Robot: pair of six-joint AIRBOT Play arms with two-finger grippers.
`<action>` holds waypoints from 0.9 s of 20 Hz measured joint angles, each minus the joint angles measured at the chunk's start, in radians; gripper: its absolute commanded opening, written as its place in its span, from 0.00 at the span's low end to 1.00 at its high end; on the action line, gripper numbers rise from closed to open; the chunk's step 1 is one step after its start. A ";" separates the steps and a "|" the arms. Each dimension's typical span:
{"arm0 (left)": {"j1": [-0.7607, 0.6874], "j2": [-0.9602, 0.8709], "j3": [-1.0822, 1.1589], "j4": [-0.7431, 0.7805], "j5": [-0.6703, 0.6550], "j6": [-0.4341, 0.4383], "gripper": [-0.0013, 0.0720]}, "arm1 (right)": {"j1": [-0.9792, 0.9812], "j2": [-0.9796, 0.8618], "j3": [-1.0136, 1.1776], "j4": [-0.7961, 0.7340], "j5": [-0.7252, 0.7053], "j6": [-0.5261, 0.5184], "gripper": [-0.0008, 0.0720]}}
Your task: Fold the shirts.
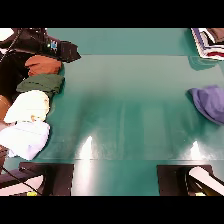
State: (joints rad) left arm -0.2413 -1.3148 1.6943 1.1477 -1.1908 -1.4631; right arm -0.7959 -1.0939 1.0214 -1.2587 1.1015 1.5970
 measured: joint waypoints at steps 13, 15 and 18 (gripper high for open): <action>0.000 0.000 0.000 0.003 -0.007 0.003 0.05 | 0.078 0.130 0.062 0.023 0.121 -0.032 0.77; 0.000 0.000 0.000 0.002 -0.010 0.003 0.05 | 0.201 0.155 0.078 0.053 0.111 -0.034 0.77; 0.000 0.000 0.000 0.000 -0.007 0.004 0.05 | 0.412 0.175 0.089 0.070 0.086 -0.035 0.76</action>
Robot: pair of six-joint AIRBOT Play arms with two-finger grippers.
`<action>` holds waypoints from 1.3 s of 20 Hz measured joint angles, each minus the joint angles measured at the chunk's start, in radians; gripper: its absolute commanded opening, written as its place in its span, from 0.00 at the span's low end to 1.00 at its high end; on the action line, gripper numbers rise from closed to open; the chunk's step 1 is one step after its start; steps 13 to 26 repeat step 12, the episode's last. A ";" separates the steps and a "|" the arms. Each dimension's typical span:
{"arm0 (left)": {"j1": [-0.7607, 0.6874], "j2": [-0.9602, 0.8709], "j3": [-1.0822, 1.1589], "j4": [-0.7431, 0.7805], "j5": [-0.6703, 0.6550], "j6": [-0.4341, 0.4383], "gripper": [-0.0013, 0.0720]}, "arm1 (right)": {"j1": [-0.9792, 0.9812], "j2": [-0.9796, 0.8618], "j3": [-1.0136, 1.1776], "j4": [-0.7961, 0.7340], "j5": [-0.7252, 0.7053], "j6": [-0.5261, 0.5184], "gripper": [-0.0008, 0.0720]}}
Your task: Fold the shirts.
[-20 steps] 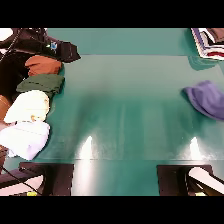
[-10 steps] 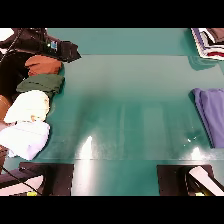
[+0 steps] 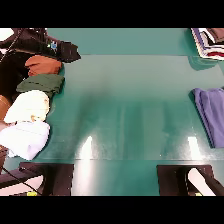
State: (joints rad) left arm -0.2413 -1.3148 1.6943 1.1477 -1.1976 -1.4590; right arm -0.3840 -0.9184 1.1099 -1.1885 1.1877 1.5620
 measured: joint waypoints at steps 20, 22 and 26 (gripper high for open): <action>0.000 0.000 0.000 -0.002 0.012 0.001 0.05 | 0.468 0.010 0.006 0.009 -0.034 -0.001 0.03; 0.000 0.000 0.000 -0.002 0.012 0.001 0.05 | 0.468 0.010 0.006 0.009 -0.034 -0.001 0.03; 0.000 0.000 0.000 -0.002 0.012 0.001 0.05 | 0.468 0.010 0.006 0.009 -0.034 -0.001 0.03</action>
